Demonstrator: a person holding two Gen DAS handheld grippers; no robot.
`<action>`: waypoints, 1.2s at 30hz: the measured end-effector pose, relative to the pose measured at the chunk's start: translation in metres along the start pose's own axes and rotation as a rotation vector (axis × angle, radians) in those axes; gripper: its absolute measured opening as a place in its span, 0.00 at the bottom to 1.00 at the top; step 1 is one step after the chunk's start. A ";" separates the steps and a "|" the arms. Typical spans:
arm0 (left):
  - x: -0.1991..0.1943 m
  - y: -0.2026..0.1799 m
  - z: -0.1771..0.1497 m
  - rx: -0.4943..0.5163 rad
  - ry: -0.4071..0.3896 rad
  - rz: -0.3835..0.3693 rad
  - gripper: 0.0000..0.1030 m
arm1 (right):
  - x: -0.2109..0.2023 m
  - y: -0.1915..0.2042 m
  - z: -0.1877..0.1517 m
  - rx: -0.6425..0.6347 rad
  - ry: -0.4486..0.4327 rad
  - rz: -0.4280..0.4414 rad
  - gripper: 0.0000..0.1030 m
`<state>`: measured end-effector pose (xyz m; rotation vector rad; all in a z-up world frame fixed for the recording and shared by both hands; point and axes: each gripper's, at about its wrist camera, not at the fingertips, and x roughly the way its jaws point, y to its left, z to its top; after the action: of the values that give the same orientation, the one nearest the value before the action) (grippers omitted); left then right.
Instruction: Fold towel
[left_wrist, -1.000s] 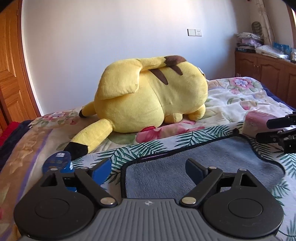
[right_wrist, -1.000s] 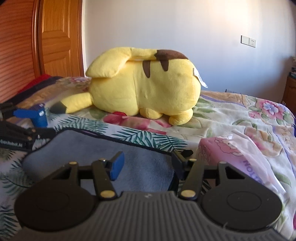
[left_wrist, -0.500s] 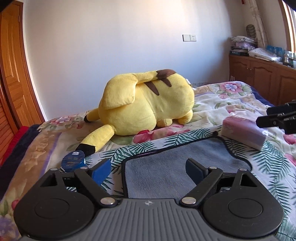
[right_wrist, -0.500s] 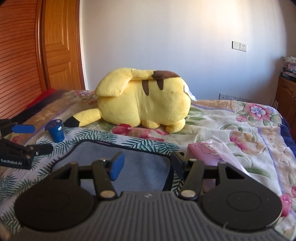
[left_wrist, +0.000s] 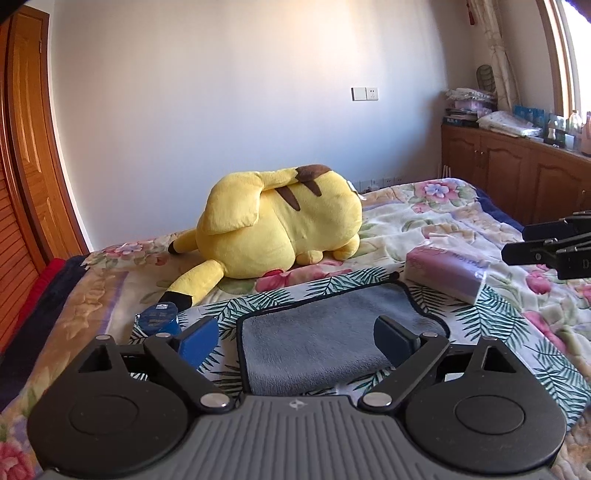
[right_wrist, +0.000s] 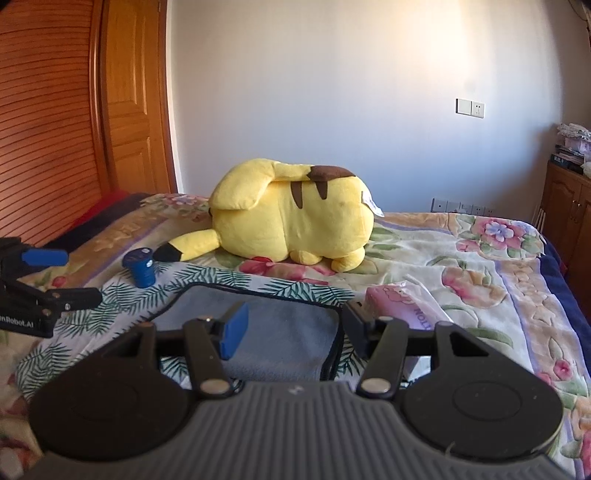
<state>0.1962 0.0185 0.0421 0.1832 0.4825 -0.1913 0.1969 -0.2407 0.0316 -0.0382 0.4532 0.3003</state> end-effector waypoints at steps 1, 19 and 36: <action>-0.005 0.000 0.000 -0.003 -0.002 -0.001 0.90 | -0.004 0.001 -0.001 0.002 -0.002 0.000 0.56; -0.074 -0.011 -0.009 -0.008 -0.014 -0.028 0.98 | -0.046 0.024 -0.022 -0.005 -0.014 0.015 0.82; -0.106 -0.034 -0.031 -0.025 -0.008 -0.058 1.00 | -0.083 0.034 -0.037 -0.012 -0.021 0.005 1.00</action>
<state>0.0827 0.0073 0.0616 0.1445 0.4822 -0.2426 0.1000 -0.2348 0.0355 -0.0452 0.4304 0.3075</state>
